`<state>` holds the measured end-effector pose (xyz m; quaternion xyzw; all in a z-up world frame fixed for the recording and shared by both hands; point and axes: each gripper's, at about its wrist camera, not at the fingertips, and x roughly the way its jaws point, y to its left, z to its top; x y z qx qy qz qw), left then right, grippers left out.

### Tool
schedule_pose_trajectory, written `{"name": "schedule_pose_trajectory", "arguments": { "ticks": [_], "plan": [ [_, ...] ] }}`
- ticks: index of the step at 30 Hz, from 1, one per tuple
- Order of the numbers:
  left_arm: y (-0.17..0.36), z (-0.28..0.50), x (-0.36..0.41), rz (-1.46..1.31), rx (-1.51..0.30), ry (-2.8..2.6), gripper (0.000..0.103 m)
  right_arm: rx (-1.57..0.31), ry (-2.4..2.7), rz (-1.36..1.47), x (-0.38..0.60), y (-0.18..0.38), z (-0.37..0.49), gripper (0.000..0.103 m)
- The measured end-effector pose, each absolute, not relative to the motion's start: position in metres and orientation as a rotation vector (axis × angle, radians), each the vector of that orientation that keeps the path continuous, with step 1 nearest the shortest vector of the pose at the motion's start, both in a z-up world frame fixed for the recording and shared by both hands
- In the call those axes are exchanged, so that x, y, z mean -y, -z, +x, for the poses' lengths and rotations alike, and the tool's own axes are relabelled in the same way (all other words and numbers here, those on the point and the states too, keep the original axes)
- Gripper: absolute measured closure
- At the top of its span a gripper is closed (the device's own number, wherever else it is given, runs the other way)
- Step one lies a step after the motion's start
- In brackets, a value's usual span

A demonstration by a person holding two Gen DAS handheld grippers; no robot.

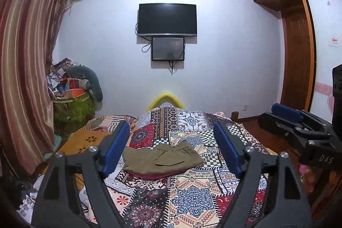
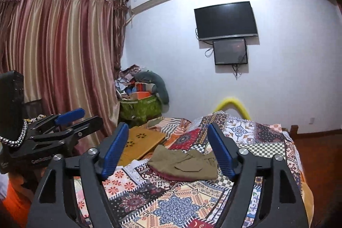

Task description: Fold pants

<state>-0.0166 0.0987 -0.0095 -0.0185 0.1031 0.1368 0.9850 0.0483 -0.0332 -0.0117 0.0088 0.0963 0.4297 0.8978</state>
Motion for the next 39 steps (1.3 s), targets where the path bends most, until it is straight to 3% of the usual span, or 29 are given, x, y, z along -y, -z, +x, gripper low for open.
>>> {"name": "schedule_pose_trajectory", "arguments": {
  "ticks": [8,12,15,39],
  "plan": [
    [0.014,-0.017,-0.094,-0.054,-0.206,-0.274,0.012,-0.203,-0.840,0.021,0.041,0.012,0.045,0.016],
    [0.016,-0.014,-0.092,-0.050,-0.205,-0.274,0.009,-0.192,-0.817,0.026,0.044,0.011,0.044,0.005],
    [0.017,-0.014,-0.093,-0.055,-0.205,-0.279,0.008,-0.176,-0.803,0.025,0.045,0.010,0.041,0.002],
    [0.021,-0.010,-0.097,-0.081,-0.218,-0.278,0.006,-0.165,-0.788,0.020,0.046,0.004,0.037,0.001]
  ]
}}
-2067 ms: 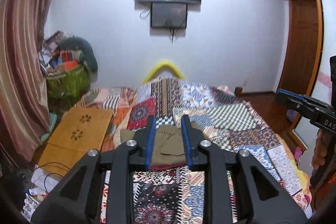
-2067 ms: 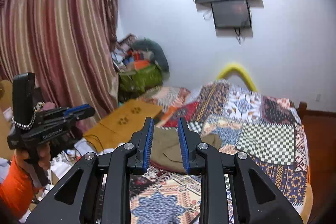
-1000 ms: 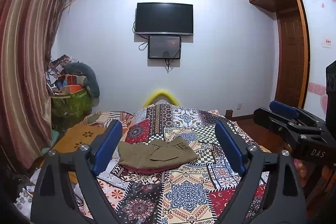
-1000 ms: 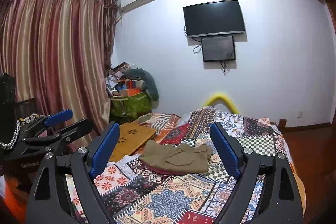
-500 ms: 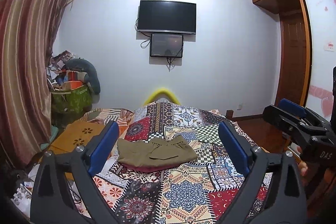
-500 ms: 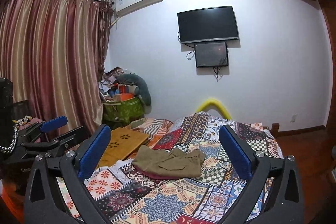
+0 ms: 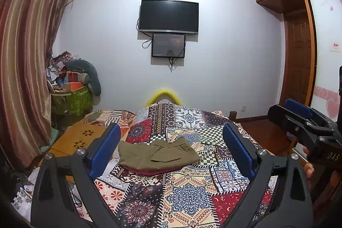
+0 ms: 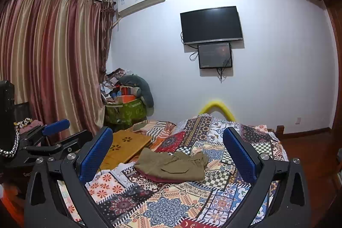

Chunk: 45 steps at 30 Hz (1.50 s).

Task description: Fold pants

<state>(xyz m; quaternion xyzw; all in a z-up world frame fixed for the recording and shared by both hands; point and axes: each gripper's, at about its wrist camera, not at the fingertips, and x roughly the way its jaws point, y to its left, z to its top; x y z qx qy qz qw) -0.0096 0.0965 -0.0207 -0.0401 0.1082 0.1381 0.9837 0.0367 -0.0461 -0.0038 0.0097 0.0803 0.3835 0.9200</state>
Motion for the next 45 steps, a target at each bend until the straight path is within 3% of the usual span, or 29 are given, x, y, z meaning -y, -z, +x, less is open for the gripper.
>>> {"name": "schedule_pose_trajectory", "arguments": {
  "ticks": [45],
  "plan": [
    [0.0206,-0.0119,-0.0987,-0.076,-0.203,-0.254,0.003,-0.171,-0.788,0.027,0.0472,0.0056,0.0391,0.000]
  ]
}}
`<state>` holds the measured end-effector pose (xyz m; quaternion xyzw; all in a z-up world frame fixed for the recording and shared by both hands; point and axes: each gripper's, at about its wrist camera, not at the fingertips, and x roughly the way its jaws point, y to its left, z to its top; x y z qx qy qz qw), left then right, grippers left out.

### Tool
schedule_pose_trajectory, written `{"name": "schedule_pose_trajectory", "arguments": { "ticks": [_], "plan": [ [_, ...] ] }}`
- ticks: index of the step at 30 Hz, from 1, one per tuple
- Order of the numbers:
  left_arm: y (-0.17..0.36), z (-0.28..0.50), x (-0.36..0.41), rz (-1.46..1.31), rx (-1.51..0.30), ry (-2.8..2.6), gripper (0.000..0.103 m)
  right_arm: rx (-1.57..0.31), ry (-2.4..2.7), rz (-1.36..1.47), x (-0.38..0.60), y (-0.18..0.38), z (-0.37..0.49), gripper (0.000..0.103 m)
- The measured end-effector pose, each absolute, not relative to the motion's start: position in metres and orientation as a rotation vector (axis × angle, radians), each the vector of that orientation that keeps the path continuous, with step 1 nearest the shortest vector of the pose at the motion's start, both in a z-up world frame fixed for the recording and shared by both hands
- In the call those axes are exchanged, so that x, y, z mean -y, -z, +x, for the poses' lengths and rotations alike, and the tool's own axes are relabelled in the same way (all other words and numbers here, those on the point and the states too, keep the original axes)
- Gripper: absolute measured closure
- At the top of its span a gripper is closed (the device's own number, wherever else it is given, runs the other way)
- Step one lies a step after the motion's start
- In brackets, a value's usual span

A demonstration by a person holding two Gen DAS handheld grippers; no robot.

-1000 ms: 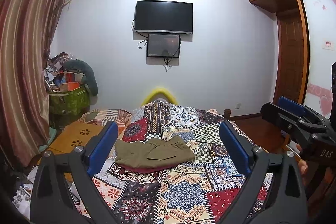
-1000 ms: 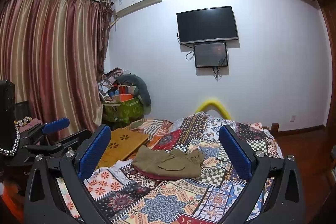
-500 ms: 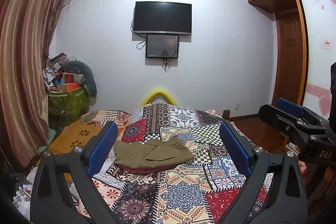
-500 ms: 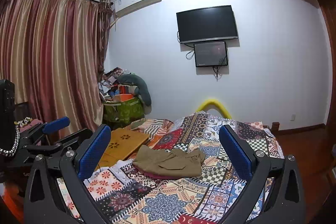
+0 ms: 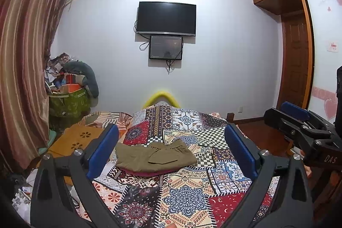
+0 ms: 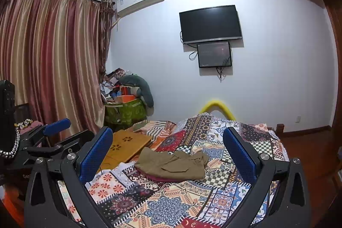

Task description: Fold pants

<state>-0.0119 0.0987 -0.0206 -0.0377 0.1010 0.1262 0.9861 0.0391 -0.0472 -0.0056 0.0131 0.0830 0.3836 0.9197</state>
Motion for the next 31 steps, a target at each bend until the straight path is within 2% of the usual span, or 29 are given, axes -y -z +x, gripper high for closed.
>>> {"name": "schedule_pose_trajectory", "arguments": {
  "ticks": [31],
  "plan": [
    [0.0225,-0.0100,-0.1031,-0.100,-0.222,-0.196,0.003,-0.187,-0.783,0.024,0.0450,0.0116,0.0385,0.000]
  ]
}}
